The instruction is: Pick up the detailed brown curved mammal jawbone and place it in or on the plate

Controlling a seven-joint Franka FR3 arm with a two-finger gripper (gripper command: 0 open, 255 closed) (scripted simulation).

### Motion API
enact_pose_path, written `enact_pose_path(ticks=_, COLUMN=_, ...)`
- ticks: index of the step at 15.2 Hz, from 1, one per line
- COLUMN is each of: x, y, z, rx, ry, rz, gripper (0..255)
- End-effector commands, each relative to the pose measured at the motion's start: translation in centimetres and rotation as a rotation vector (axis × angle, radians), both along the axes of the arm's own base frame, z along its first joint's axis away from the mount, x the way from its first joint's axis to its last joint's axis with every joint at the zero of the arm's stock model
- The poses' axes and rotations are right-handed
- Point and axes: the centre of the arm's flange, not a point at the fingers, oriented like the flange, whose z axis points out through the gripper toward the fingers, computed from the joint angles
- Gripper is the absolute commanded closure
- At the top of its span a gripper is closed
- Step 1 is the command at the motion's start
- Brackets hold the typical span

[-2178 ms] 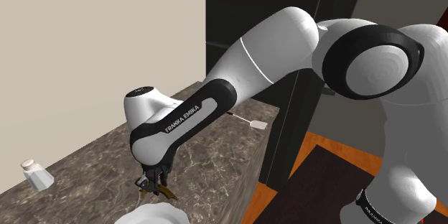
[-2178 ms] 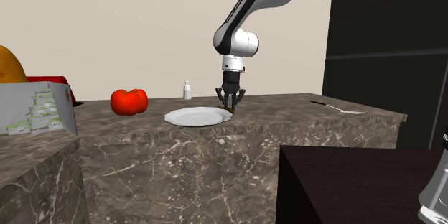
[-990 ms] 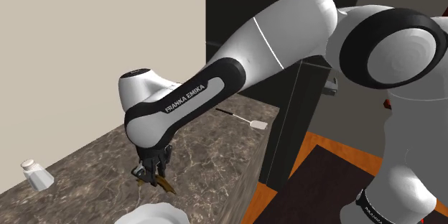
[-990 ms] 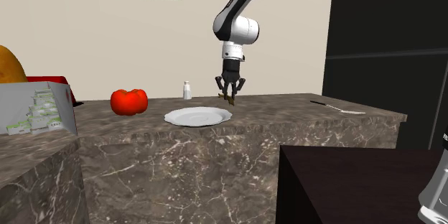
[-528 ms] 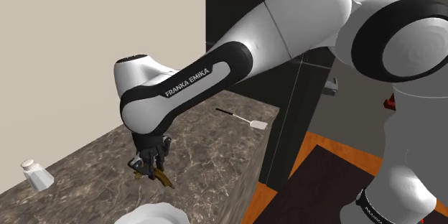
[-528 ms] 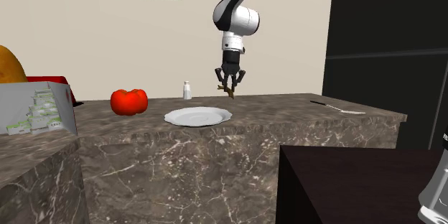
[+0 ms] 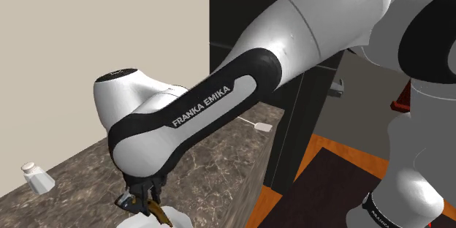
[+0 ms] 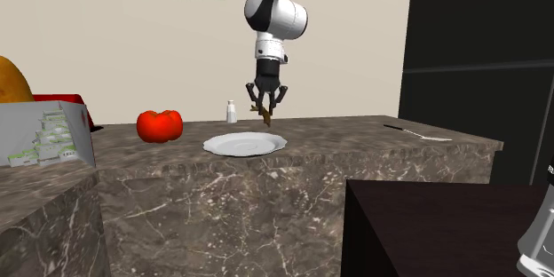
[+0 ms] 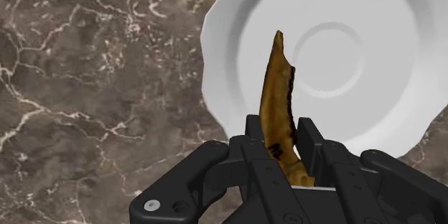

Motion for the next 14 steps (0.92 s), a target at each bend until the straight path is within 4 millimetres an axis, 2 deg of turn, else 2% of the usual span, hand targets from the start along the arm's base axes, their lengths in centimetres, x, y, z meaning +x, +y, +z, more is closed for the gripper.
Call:
enact_pose_path(ticks=1, x=-2.0, y=1.7, z=0.2, rx=0.0, ry=0.0, rz=-0.001, gripper=255)
enact_pose_path(ticks=4, x=-5.3, y=4.1, z=0.4, rx=0.0, ry=0.0, rz=-0.001, gripper=255)
enact_pose_path(ticks=14, x=-5.3, y=4.1, z=-4.9, rx=0.0, ry=0.0, rz=-0.001, gripper=255)
